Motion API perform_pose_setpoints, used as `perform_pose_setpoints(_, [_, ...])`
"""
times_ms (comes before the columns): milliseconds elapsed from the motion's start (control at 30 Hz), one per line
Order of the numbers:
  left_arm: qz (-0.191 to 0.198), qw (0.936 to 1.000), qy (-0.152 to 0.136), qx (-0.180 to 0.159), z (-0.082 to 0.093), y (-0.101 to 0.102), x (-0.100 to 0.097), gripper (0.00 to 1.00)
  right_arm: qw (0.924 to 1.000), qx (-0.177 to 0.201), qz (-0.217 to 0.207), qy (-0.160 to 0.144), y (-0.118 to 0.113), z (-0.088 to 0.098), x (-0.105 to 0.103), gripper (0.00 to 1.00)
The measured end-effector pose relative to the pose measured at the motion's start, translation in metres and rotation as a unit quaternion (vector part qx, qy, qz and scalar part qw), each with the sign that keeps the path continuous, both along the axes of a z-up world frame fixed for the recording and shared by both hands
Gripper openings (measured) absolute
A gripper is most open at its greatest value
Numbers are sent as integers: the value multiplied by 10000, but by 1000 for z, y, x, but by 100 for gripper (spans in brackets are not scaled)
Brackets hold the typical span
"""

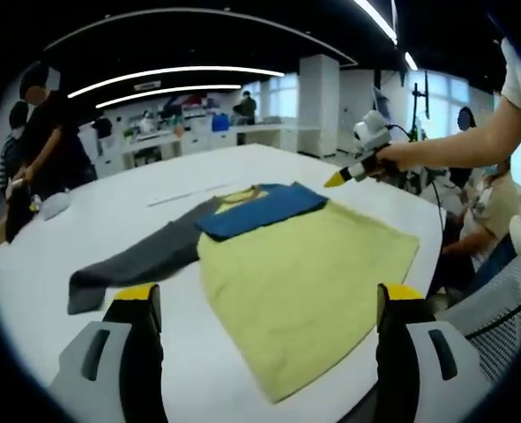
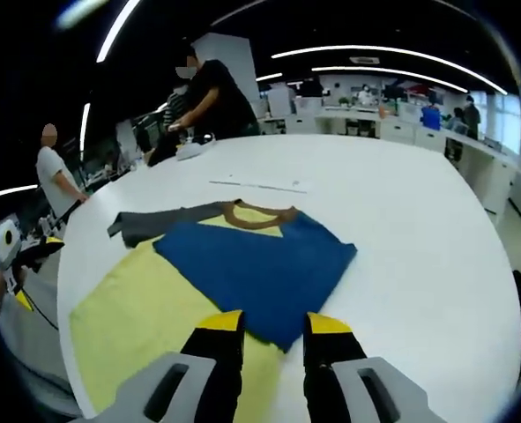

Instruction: Fold the garment on the visible template until the final outline fits inside the template.

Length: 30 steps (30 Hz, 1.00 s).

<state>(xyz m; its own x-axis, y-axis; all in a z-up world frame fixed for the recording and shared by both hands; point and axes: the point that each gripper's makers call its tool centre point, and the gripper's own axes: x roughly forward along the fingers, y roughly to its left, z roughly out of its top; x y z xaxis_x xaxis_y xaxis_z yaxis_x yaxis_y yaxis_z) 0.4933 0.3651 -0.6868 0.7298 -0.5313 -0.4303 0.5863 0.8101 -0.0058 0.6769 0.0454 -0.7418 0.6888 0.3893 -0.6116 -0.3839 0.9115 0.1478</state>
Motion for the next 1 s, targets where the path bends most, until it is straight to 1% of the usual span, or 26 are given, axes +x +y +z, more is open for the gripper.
perform_pose_setpoints(100, [2,10000,0,7,1,-1,0,99,9999,-112,-25,81,-7,-9,-1,16])
perform_pose_setpoints(200, [21,10000,3,8,1,0,-1,99,9993,-338,14,147,-13,-18,-3,12])
perform_pose_setpoints(233, [29,10000,11,16,1,1,-2,99,9991,-396,32,156,-10,-20,-9,10])
perform_pose_setpoints(367, [67,10000,28,37,-1,5,-2,99,9975,-663,114,215,-7,-28,-19,7])
perform_pose_setpoints(433, [84,9999,30,49,-1,6,-2,99,9973,-691,113,241,-5,-31,-22,6])
perform_pose_setpoints(533, [113,9999,33,49,-1,9,-2,98,9977,-633,116,235,0,-32,-26,6])
perform_pose_setpoints(667, [120,9999,54,81,-2,10,-2,98,9975,-646,143,243,4,-33,-27,5])
perform_pose_setpoints(767, [123,9999,51,85,-2,11,-1,98,9981,-561,127,234,7,-33,-27,5])
perform_pose_setpoints(1000, [143,9998,62,108,-3,11,-3,98,9996,-181,48,227,17,-28,-27,2])
